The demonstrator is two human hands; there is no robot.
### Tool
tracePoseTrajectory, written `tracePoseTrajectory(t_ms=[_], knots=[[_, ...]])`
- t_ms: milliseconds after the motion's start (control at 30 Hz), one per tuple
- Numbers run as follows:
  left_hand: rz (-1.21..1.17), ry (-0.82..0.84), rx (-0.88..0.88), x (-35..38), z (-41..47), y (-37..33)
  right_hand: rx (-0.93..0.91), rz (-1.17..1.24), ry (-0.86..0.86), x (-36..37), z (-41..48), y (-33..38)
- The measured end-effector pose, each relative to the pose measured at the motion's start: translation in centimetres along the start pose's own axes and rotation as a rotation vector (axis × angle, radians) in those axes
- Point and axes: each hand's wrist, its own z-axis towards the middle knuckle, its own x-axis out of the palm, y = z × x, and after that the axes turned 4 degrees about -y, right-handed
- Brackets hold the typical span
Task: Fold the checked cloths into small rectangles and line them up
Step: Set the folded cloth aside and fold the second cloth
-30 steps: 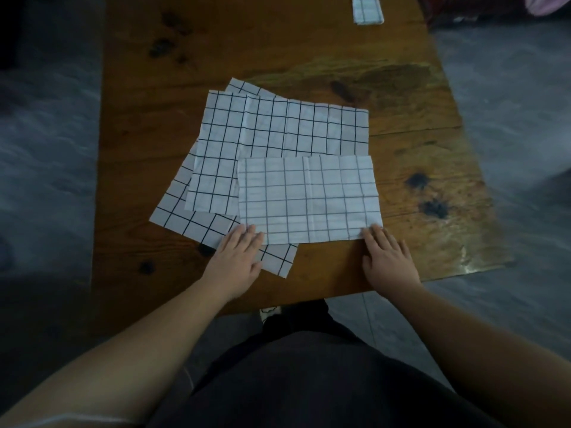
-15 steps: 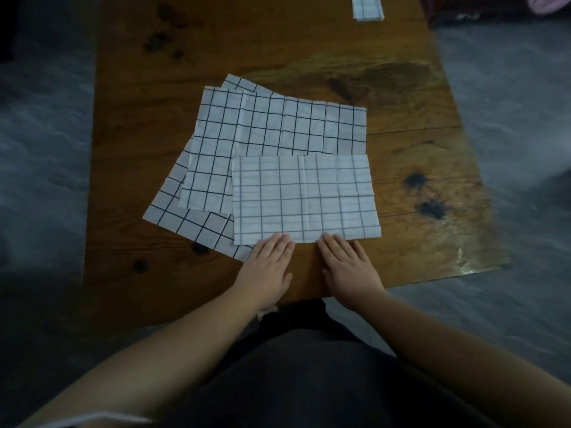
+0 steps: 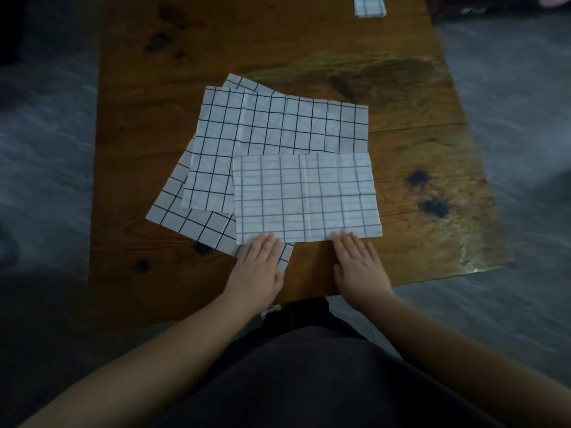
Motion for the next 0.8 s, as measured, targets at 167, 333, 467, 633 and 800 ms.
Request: tracePoseTrajectory(t_ms=[167, 333, 467, 633, 800], knots=[[0.049, 0.022, 0.094, 0.7, 2.6, -3.8, -0.162, -0.053, 0.067, 1.0, 1.2, 3.3], [0.067, 0.017, 0.079, 1.2, 1.8, -2.2, -0.124, -0.080, 0.044, 0.9, 0.9, 1.4], [0.009, 0.031, -0.003, 1.2, -0.1, 1.1, 0.032, -0.042, 0.003, 0.6, 0.0, -2.1], [0.023, 0.025, -0.054, 1.2, -1.8, 4.0, 0.176, 0.078, -0.048, -0.1, -0.5, -4.6], [-0.044, -0.058, -0.109, 0.1, -1.6, 2.6, 0.507, 0.540, -0.299, -2.4, 1.4, -3.6]])
